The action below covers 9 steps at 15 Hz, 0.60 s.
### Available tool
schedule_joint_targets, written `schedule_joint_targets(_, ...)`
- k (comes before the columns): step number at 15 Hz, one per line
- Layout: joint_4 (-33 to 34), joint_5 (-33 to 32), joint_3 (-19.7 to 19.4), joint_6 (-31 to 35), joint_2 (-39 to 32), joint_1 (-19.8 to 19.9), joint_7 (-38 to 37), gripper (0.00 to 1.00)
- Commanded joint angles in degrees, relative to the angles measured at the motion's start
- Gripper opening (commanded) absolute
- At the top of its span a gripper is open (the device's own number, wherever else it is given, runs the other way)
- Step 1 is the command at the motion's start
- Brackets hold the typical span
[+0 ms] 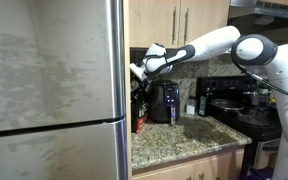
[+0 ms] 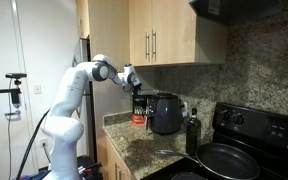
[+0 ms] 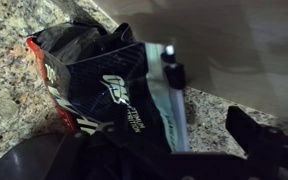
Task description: Place the whey packet next to the stove
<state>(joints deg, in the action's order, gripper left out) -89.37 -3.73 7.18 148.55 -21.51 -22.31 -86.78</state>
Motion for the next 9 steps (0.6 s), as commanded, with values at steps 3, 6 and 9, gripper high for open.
schedule_joint_targets(3,8.68,-2.20,-3.73,0.53,-11.06,-1.46,-1.68,1.00)
schedule_joint_targets(6,10.82,-3.10,-5.17,0.27,-12.08,-2.47,-1.44,0.66)
schedule_joint_targets(9,11.41,-4.21,-6.48,-0.14,-11.49,-3.22,-1.83,0.46)
